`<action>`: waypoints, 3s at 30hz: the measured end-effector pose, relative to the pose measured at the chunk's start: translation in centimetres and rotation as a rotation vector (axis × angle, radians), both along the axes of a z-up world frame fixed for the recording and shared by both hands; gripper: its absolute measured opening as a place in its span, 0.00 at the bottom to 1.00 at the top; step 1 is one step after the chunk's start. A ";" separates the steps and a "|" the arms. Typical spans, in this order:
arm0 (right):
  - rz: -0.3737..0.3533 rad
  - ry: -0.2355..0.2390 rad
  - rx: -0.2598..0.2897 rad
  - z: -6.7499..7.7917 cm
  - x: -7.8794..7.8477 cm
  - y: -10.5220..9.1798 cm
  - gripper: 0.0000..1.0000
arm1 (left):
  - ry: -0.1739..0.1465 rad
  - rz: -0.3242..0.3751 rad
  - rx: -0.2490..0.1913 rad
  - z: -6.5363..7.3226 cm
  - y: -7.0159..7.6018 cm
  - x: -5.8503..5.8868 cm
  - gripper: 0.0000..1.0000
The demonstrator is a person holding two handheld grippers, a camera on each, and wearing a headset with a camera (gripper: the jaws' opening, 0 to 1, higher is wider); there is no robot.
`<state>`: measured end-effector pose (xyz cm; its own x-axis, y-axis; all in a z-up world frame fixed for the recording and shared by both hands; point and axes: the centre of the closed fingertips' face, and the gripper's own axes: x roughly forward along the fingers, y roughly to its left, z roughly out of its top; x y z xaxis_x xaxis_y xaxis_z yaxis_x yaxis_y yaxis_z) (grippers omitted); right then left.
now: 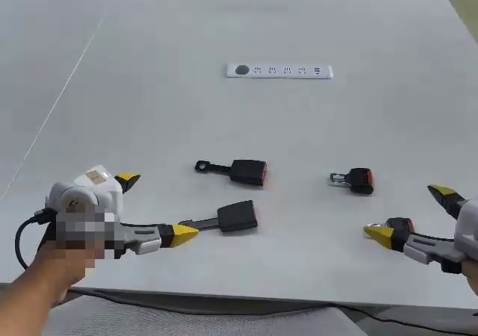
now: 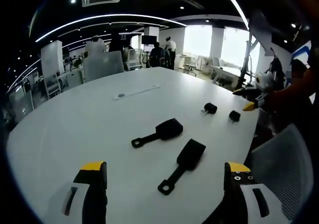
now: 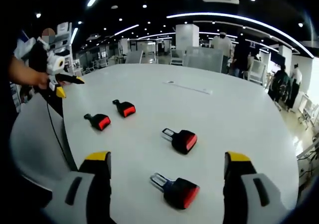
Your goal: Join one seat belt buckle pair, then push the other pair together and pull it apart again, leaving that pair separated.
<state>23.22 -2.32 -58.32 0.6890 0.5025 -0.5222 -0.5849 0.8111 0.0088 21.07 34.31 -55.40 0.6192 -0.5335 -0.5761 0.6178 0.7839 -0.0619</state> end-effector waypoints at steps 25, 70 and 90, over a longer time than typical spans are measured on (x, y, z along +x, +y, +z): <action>0.060 0.028 -0.044 -0.8 0.1 -0.4 0.96 | 0.022 -0.020 0.007 -0.8 -0.7 0.6 1.00; 0.416 0.234 -0.218 -5.8 -1.0 -2.1 0.85 | 0.134 -0.259 0.073 -6.4 -6.2 2.3 0.93; 0.579 0.345 -0.259 -7.6 -2.5 -3.3 0.67 | 0.236 -0.429 0.126 -10.8 -9.5 1.4 0.83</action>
<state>20.74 -5.64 -65.93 0.1239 0.5681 -0.8136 -0.9201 0.3727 0.1202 22.49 24.86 -66.24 0.2045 -0.6286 -0.7503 0.8668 0.4725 -0.1596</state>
